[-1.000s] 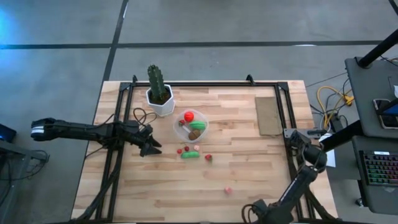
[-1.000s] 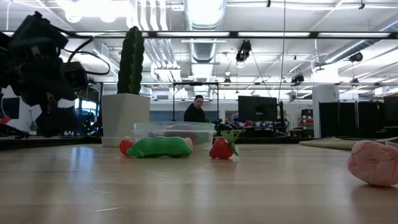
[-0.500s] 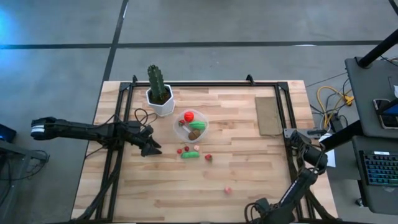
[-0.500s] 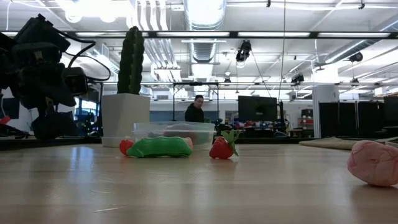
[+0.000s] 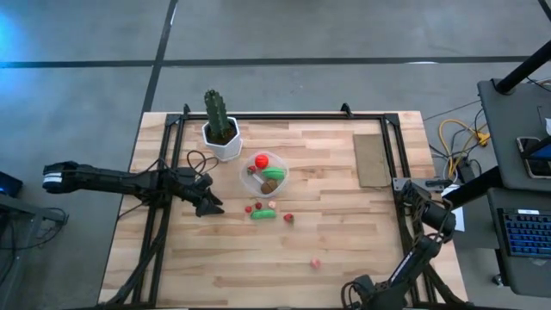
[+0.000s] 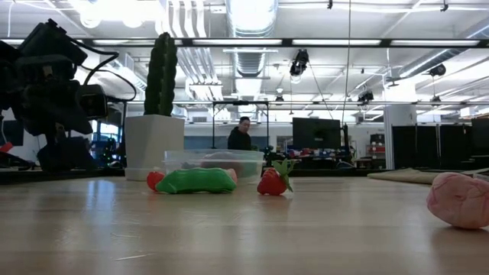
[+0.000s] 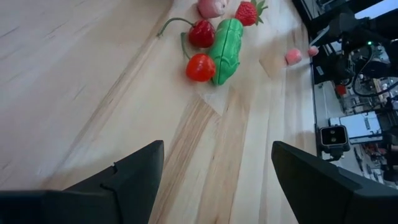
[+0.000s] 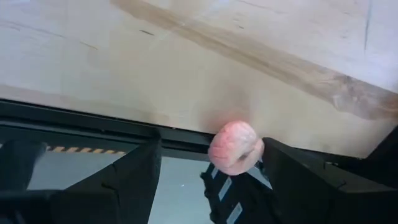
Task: Pick and placing Produce into tupperware
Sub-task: Put the bottom peach into the transparent bin
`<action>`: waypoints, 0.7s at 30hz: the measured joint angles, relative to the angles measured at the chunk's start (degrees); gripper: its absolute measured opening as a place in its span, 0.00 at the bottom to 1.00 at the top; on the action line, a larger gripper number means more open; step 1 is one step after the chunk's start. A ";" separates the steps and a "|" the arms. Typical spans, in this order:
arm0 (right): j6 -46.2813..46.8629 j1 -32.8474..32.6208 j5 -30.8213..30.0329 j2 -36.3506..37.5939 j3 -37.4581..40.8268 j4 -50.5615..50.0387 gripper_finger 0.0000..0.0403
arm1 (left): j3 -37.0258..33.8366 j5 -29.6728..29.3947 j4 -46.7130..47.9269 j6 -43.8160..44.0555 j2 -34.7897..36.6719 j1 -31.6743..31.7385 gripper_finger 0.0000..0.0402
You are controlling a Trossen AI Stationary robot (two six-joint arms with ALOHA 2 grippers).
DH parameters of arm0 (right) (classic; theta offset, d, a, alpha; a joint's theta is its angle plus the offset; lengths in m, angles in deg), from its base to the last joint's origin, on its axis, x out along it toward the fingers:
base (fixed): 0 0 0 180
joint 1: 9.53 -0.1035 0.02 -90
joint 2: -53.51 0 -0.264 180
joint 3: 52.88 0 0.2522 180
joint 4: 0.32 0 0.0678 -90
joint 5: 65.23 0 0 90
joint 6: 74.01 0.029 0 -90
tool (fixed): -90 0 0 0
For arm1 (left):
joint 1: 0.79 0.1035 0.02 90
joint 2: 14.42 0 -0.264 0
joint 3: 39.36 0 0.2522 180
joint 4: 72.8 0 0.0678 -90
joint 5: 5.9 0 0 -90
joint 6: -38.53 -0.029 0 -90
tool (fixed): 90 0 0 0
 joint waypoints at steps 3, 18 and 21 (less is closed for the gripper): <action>0.42 -0.47 0.02 0.13 0.72 0.83 0.66 | 0.00 0.00 0.04 0.00 0.00 0.00 0.71; 2.73 -2.60 -0.19 0.32 1.34 0.91 0.60 | 0.00 0.00 0.06 0.11 0.02 0.02 0.71; 2.66 -2.67 0.00 0.32 1.36 0.84 0.57 | 0.02 0.01 0.05 0.13 -0.11 0.02 0.71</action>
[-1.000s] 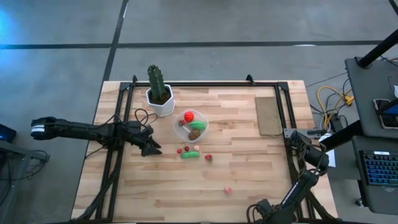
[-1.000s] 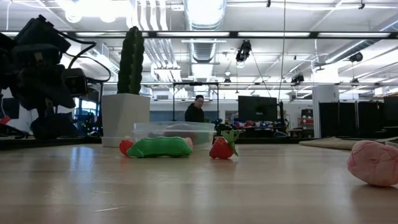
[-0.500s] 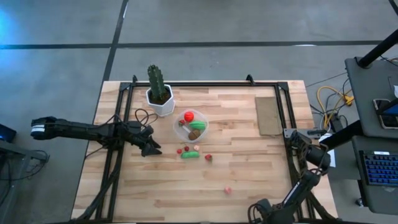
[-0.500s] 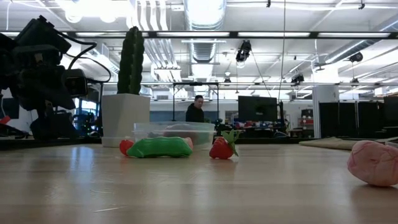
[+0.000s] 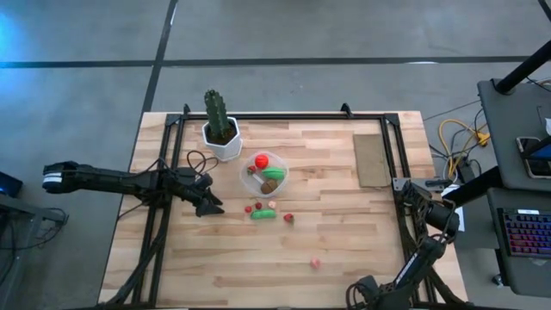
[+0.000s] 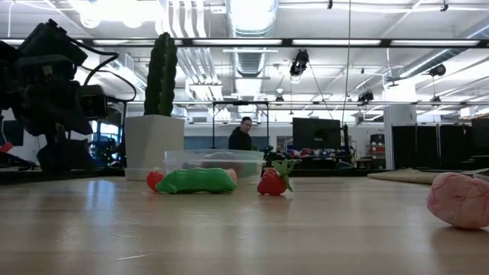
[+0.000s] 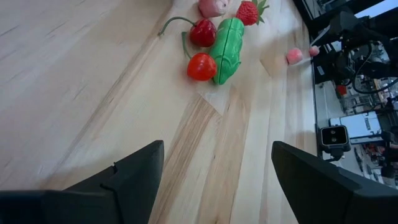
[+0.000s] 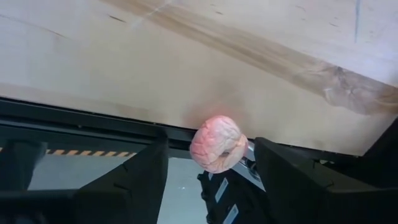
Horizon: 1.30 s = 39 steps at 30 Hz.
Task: Pick and placing Produce into tupperware
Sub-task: Put the bottom peach into the transparent bin
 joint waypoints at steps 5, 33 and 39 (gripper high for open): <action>-1.14 -0.02 0.23 0.00 0.04 -0.21 0.52 | 0.22 -0.02 -0.08 0.08 0.12 0.00 0.71; -0.69 0.06 -1.76 0.34 0.11 -1.26 0.25 | 0.26 -0.02 -2.12 2.88 0.11 0.00 0.71; -0.76 2.20 -10.89 4.28 0.26 -5.31 0.25 | 0.28 -0.03 -2.54 2.88 -0.01 -0.02 0.71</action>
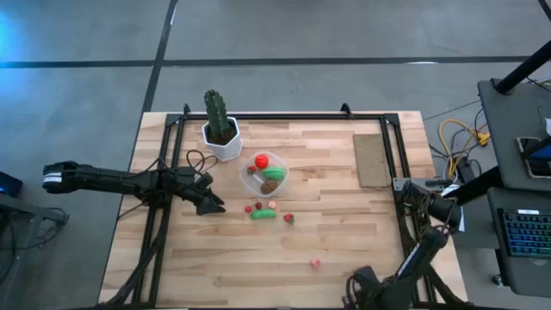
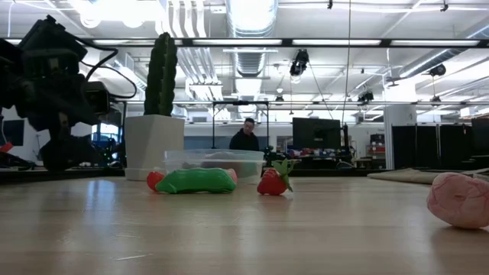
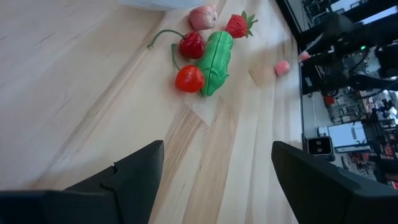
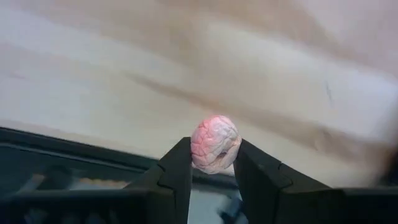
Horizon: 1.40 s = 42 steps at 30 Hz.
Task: Pick and placing Produce into tupperware
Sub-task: Put the bottom peach into the transparent bin
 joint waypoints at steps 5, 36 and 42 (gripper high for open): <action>-7.85 4.09 -20.63 7.53 0.00 0.21 0.25 | 0.07 -0.06 -1.24 0.02 -0.69 0.02 0.71; -96.22 64.76 -4.47 -1.93 -12.39 16.17 0.25 | 0.04 -3.05 -10.99 0.04 -8.12 0.02 0.71; -100.51 65.32 -6.86 -9.09 -24.09 8.43 0.27 | 0.04 -3.03 -10.98 0.00 -8.23 0.02 0.71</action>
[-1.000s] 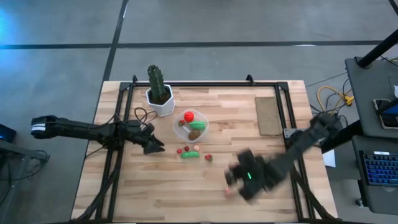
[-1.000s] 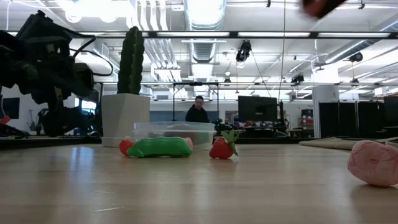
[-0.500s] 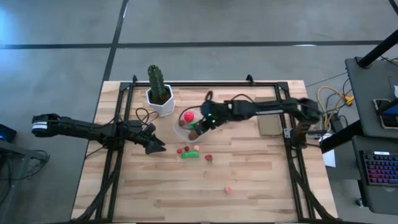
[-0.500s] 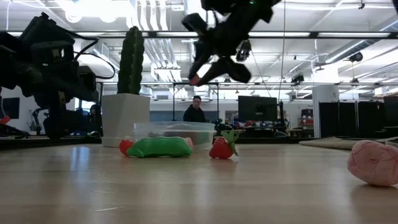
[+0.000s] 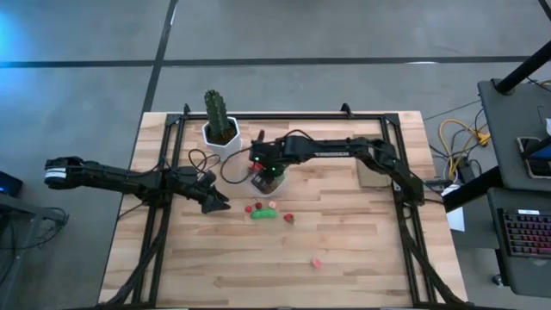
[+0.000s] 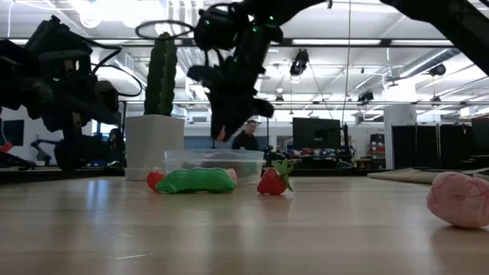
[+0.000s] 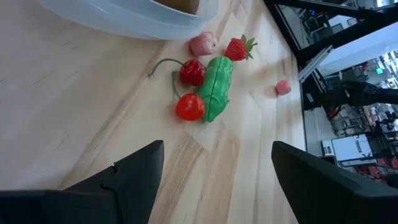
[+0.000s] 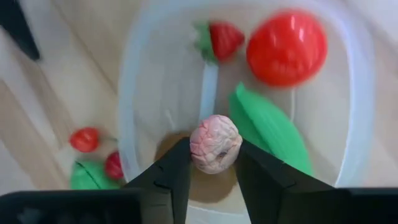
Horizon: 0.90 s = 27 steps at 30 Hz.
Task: Pick and placing Produce into tupperware
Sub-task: Put the bottom peach into the transparent bin
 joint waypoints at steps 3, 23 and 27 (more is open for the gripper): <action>-2.82 -0.09 -0.46 -1.54 -5.47 -2.24 0.32 | 0.00 0.00 0.00 -0.02 0.01 0.00 0.71; -2.41 -10.77 -2.14 4.06 -9.13 -33.88 0.66 | -0.04 0.02 -0.17 -0.04 -0.72 0.00 0.71; 3.45 -18.59 1.09 5.90 -4.66 -34.58 0.65 | -0.04 0.02 -0.28 -0.04 -0.72 0.00 0.71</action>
